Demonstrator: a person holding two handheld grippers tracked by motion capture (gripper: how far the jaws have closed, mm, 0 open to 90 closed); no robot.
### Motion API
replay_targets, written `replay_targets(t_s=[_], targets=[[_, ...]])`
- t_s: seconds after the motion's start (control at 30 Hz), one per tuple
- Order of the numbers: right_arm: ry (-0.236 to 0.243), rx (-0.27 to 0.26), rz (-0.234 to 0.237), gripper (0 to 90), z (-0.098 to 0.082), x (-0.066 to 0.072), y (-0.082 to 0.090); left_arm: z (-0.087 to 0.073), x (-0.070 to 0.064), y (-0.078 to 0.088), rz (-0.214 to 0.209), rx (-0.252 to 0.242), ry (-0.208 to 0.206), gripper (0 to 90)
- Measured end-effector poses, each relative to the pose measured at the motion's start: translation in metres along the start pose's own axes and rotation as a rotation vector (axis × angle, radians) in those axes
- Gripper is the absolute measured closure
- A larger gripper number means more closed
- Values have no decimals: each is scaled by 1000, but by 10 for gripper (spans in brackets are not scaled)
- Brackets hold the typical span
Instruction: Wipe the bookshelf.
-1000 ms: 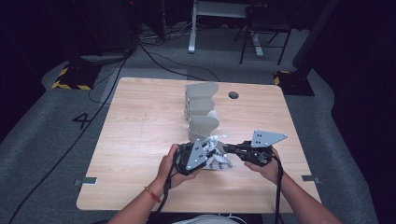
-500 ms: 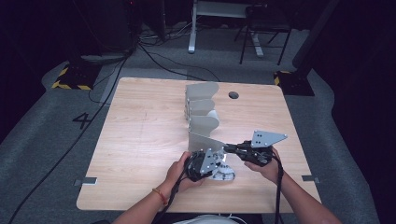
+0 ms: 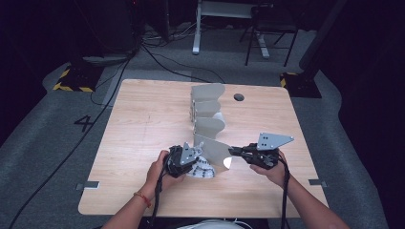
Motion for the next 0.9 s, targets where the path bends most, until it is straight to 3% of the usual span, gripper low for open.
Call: replay_targets(t_s=[0.13, 0.3, 0.43, 0.57, 0.67, 0.9], targets=[[1, 2, -3, 900, 0, 0, 0, 11, -14, -5, -30, -21, -28, 744], [0, 0, -3, 900, 0, 0, 0, 23, -40, -26, -91, -10, -77, 744], [-2, -1, -7, 900, 0, 0, 0, 34, -62, -40, -108, -8, -133, 745], [-6, -2, -10, 900, 0, -1, 0, 43, -72, -48, -133, -13, -147, 745], [-5, 0, -9, 900, -1, -1, 0, 49, -77, -55, -167, -30, -129, 744], [-5, -1, -9, 900, -1, -1, 0, 48, -73, -51, -165, -24, -144, 746]])
Point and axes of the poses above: each handheld gripper's, and its own axes: y roughly backward along the jaws, z roughly out of its top, x roughly to its left, the point moved 6 cm from there along -y, roughly forward along the jaws, and after that the axes turned 6 degrees about x, right-handed, at the moved point
